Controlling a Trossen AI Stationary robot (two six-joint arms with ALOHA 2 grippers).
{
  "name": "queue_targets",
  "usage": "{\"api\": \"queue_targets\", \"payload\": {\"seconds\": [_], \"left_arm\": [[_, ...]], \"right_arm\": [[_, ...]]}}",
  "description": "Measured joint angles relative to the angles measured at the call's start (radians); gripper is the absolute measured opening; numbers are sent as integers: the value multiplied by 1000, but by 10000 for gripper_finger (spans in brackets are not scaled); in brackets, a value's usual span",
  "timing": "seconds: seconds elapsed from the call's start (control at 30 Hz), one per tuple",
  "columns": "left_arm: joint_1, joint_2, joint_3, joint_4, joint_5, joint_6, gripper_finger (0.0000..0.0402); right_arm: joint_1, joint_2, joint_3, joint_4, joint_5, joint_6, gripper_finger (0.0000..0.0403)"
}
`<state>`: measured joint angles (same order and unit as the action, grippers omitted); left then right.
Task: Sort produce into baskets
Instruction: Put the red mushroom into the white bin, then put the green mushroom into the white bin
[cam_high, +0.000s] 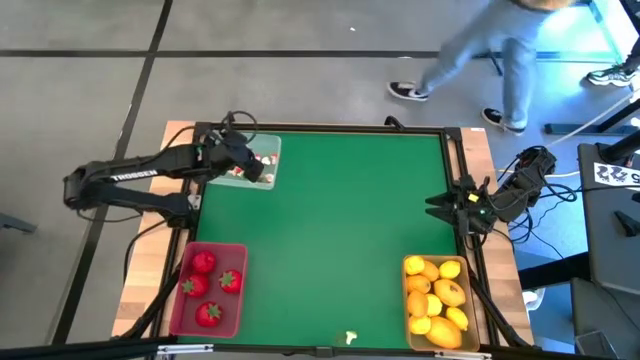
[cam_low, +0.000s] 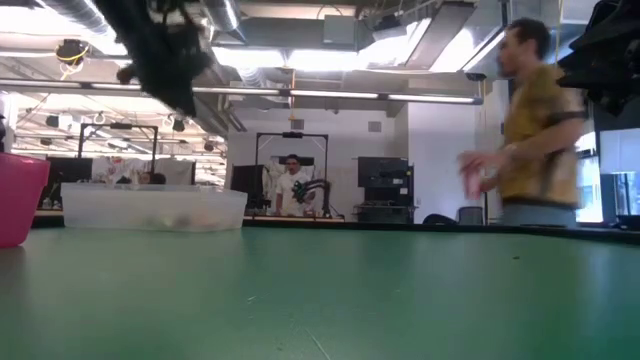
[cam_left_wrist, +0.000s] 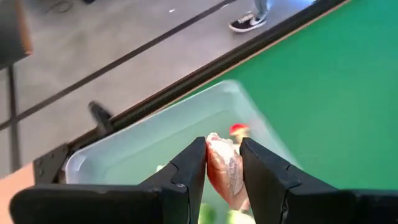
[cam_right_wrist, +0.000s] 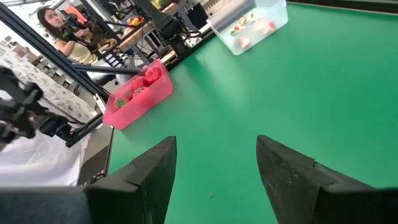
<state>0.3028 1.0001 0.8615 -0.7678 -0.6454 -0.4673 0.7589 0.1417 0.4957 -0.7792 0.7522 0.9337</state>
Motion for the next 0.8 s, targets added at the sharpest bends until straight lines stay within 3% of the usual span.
{"api": "queue_targets", "payload": {"seconds": [0.1, 0.3, 0.47, 0.63, 0.8], "left_arm": [[60, 4, -87, 72, 0, 14, 98], [163, 30, -197, 222, 104, 87, 108], [231, 43, -209, 258, 232, 96, 163], [228, 37, -209, 257, 253, 67, 223], [207, 37, -209, 250, 280, -16, 245]], "right_arm": [[0, 0, 0, -1, 6, 0, 221], [0, 0, 0, -1, 5, 1, 221], [0, 0, 0, 0, 5, 1, 221], [0, 0, 0, -8, 4, 1, 221], [0, 0, 0, -8, 4, 1, 221]]}}
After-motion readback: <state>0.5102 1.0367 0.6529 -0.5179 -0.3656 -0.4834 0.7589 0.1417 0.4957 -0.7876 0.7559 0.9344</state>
